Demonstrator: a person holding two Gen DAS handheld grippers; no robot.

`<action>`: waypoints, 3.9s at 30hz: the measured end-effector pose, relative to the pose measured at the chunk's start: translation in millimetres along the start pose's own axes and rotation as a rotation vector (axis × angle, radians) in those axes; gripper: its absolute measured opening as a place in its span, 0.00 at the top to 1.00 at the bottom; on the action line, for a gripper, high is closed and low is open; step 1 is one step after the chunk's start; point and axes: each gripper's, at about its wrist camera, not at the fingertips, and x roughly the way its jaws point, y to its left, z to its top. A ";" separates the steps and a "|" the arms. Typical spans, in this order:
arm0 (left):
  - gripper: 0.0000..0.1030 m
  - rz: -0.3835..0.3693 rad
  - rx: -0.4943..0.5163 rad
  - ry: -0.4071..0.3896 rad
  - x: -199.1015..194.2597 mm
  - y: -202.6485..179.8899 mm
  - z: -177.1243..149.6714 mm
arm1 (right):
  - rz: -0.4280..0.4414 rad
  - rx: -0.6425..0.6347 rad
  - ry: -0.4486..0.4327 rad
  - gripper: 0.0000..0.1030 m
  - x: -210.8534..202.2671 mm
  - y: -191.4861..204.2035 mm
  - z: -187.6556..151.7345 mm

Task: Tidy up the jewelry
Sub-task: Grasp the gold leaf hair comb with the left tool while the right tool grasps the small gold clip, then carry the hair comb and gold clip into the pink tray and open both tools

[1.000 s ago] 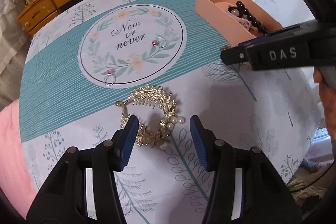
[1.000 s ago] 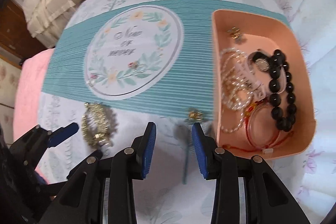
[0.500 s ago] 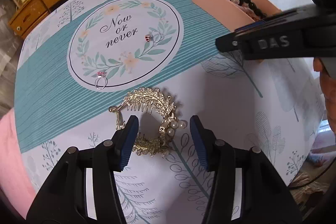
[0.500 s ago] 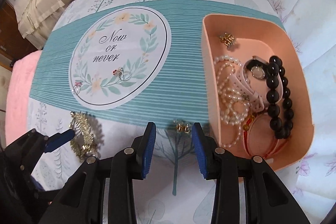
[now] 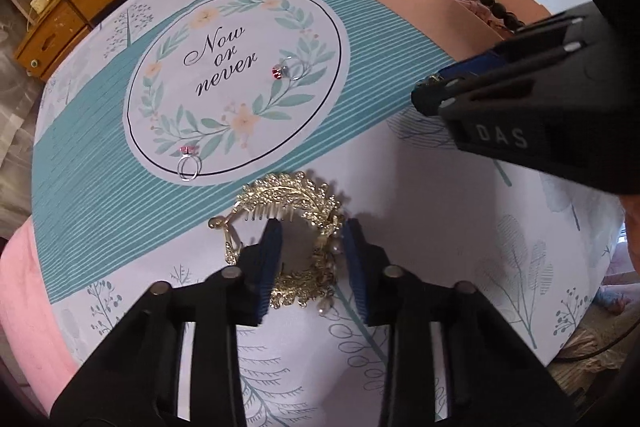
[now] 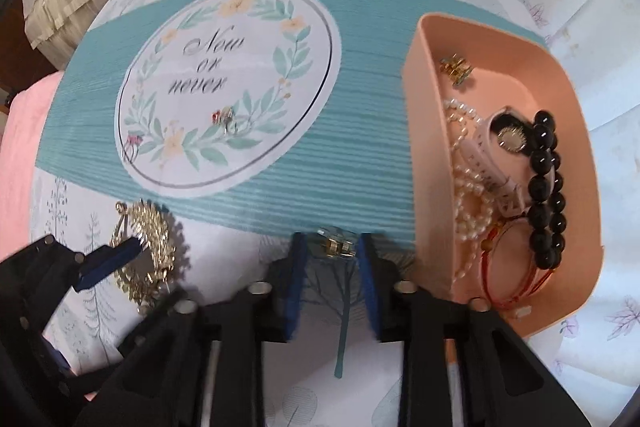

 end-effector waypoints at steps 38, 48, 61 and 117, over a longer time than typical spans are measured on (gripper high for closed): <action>0.70 -0.026 -0.130 0.141 1.0 14.8 25.3 | 0.237 0.020 -0.155 0.80 -76.0 -40.9 -41.6; 0.71 -0.044 -0.144 0.137 15.9 26.2 26.5 | 0.249 0.021 -0.150 0.80 -72.6 -40.9 -41.7; 0.87 -0.118 -0.338 0.086 8.7 56.8 27.5 | 0.256 0.047 -0.149 0.80 -68.4 -48.4 -44.7; 0.87 -0.253 -0.168 0.010 30.1 -104.5 242.6 | 0.302 0.211 -0.137 0.71 -38.4 -209.5 -35.6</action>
